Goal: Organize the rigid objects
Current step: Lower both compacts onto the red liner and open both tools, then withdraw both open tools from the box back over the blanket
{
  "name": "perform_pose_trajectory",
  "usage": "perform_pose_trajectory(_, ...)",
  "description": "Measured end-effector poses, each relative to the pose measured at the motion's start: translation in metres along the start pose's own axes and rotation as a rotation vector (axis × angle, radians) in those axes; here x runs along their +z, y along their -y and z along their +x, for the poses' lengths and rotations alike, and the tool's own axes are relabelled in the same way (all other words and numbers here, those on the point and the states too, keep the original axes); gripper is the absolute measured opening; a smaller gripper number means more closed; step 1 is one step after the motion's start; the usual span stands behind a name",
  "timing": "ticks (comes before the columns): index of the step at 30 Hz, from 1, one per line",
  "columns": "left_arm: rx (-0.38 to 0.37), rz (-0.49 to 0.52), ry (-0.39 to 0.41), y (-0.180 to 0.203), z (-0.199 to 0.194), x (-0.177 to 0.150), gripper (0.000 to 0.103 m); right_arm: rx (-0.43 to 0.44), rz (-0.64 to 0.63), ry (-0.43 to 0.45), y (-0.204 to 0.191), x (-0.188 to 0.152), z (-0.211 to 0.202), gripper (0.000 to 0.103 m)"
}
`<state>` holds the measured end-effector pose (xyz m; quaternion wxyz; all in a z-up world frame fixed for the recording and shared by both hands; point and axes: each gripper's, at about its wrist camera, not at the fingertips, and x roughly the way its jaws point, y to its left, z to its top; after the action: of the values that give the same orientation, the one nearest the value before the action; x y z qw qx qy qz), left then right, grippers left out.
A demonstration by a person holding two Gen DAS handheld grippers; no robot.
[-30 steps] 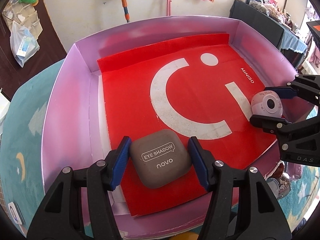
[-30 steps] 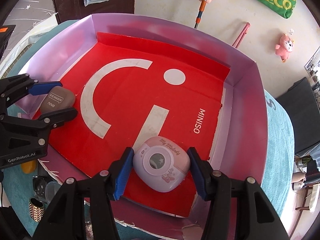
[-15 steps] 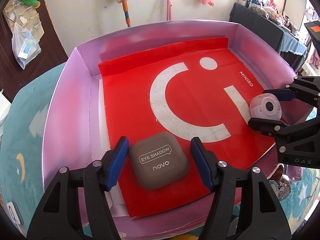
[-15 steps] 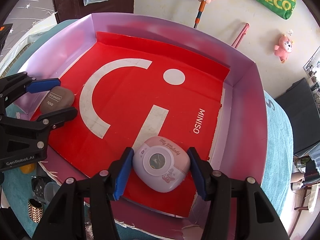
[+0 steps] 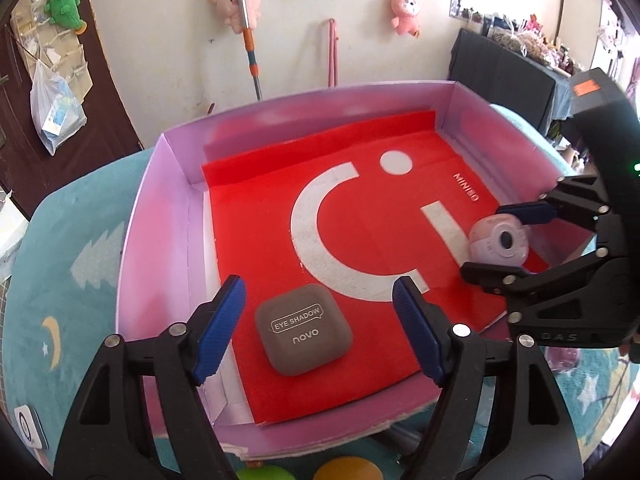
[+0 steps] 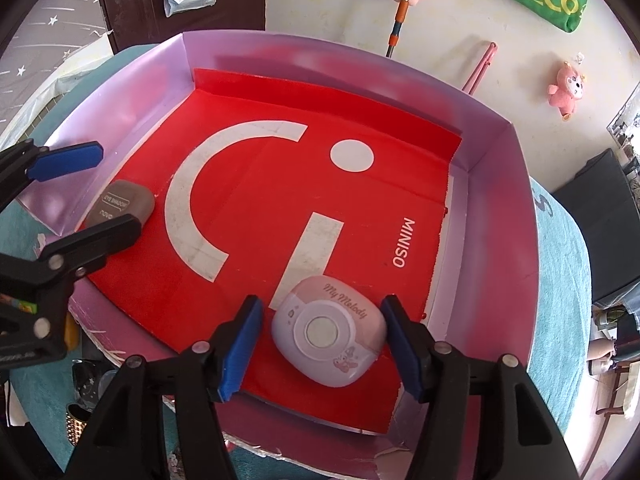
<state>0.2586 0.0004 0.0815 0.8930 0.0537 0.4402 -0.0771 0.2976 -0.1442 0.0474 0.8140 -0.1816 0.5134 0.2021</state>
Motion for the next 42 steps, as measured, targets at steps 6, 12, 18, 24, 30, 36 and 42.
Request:
perform_pose_trajectory(6,-0.018,-0.014,0.048,0.002,-0.02,0.001,0.077,-0.004,0.011,0.034,0.0,0.003,-0.013,0.072)
perform_pose_trajectory(12,-0.028,-0.029,0.106,0.002,-0.041,0.001,0.077,-0.015,0.041,0.082,0.005,0.004,-0.032,0.081)
perform_pose_trajectory(18,-0.04,-0.068,0.176,-0.001,-0.071,-0.002,0.081,-0.016,0.074,0.178,0.003,-0.003,-0.072,0.086)
perform_pose_trajectory(24,-0.049,-0.084,0.281,0.0,-0.111,-0.014,0.091,-0.004,0.118,0.322,0.0,-0.02,-0.128,0.096)
perform_pose_trajectory(30,-0.037,-0.084,0.382,0.006,-0.151,-0.033,0.096,-0.013,0.155,0.465,-0.013,-0.051,-0.18,0.103)
perform_pose_trajectory(36,-0.055,-0.116,0.465,0.014,-0.178,-0.064,0.099,-0.063,0.208,0.568,-0.028,-0.094,-0.206,0.103)
perform_pose_trajectory(42,-0.033,-0.113,0.508,0.026,-0.192,-0.101,0.099,-0.113,0.231,0.632,-0.046,-0.14,-0.217,0.103)
